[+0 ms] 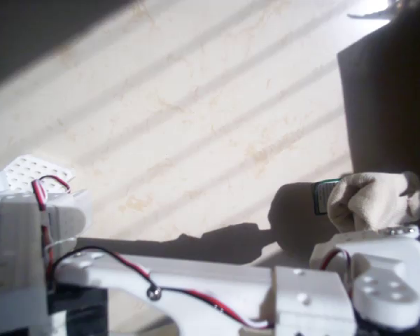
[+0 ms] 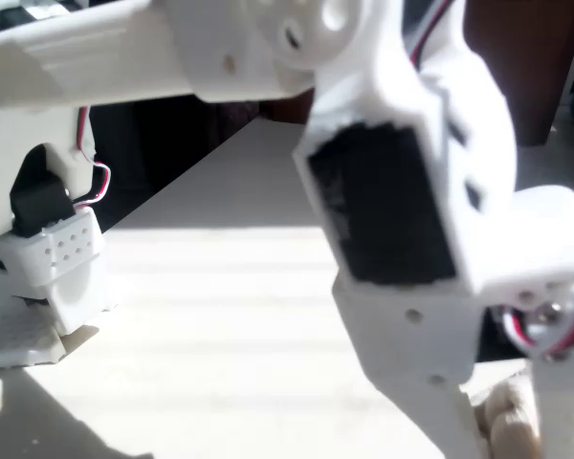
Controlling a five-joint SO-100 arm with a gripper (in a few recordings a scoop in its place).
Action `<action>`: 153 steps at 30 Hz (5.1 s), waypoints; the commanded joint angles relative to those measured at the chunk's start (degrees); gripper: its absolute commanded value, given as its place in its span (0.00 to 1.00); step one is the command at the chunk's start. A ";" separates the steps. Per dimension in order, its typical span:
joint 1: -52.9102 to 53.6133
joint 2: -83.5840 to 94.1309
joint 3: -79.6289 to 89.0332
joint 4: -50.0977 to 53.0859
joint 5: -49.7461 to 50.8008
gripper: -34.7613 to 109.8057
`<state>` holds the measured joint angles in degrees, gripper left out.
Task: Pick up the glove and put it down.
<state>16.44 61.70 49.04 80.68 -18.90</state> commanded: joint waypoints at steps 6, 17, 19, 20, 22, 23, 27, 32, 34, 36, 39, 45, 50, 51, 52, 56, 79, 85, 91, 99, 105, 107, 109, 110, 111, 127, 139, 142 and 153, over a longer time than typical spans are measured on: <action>1.14 -7.21 0.00 -1.85 -0.44 0.24; 0.70 -9.32 0.09 -5.71 -0.44 0.24; 0.62 -9.14 0.09 -5.54 -0.53 0.25; 0.35 -9.14 0.00 -5.45 -0.88 0.25; 0.26 -9.05 0.00 -5.36 -1.85 0.27; 0.18 -9.05 0.09 -5.27 -2.11 0.29; 0.35 -6.50 0.79 -5.19 -2.20 0.36; 0.62 -4.83 0.79 -5.10 -2.20 0.38; 0.62 -3.87 0.70 -3.69 -2.20 0.38; 0.44 -1.93 0.70 -1.58 -2.20 0.38; 0.09 3.43 0.62 1.49 -1.76 0.38; -5.27 13.45 0.09 2.90 -1.49 0.38; -14.24 16.44 0.35 2.99 -1.32 0.38; -16.26 16.35 0.35 2.99 -0.97 0.38; -17.93 15.91 0.18 2.81 -0.18 0.37; -22.85 15.47 0.35 2.11 5.45 0.37; -23.73 4.75 0.79 -4.04 7.29 0.32; -23.73 4.75 0.79 -6.50 7.29 0.24; -23.12 4.92 0.79 -6.33 7.29 0.25; -23.03 5.01 0.70 -5.80 7.91 0.25; -23.03 5.62 0.70 -6.15 7.65 0.25; -22.41 5.98 0.70 -6.42 7.91 0.25; -22.24 8.09 0.79 -6.42 7.91 0.25; -22.24 10.28 0.88 -6.50 7.91 0.25; -22.15 12.48 1.14 -6.50 7.91 0.25; -21.88 57.92 46.49 -10.63 8.00 0.25; -21.97 88.86 84.73 -33.57 8.00 0.25; -21.97 98.35 93.34 -34.54 8.00 0.25; -21.97 126.91 119.62 -33.93 7.65 0.25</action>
<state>-5.98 184.57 165.67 46.93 -11.25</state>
